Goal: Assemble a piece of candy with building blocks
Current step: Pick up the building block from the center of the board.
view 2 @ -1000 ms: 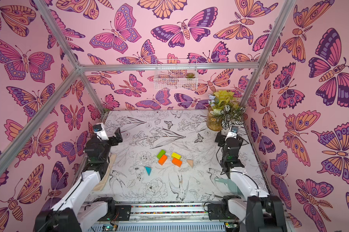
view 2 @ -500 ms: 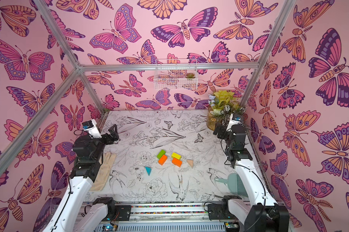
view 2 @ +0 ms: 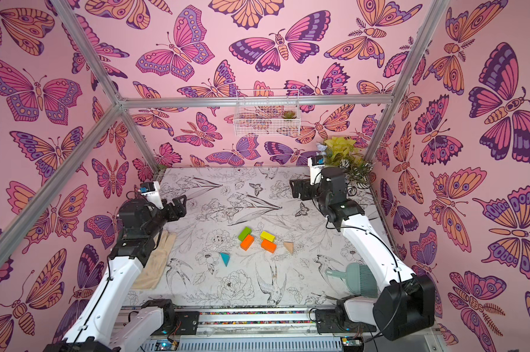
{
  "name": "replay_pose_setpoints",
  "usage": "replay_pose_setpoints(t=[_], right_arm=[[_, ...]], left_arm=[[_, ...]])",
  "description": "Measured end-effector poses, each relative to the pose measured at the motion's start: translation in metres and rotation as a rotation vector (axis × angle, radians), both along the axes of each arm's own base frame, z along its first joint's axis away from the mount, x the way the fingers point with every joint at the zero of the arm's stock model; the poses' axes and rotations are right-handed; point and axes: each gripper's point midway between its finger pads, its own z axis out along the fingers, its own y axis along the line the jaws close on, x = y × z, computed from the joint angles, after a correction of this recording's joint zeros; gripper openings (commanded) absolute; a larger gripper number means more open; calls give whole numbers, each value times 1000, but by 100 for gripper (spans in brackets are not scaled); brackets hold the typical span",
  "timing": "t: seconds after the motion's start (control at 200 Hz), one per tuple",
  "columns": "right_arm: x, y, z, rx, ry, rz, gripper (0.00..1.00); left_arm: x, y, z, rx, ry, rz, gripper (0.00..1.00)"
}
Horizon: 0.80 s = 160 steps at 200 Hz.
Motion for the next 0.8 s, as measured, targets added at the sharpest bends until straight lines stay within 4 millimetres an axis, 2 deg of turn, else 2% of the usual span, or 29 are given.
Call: replay_pose_setpoints(t=[0.23, 0.421, 0.551, 0.681, 0.801], right_arm=[[-5, 28, -30, -67, 99, 61, 98], [-7, 42, -30, -96, 107, 89, 98], [-2, 51, -29, -96, 118, 104, 99], [4, 61, -40, -112, 151, 120, 99], [4, 79, -52, -136, 183, 150, 99]], left_arm=[[2, -30, -6, 68, 42, -60, 87], [4, -54, -25, 128, 103, -115, 89], [4, -64, -39, 140, 146, -149, 91], [6, -73, -46, 126, 169, -194, 93], [6, -82, -45, 104, 169, -240, 95]])
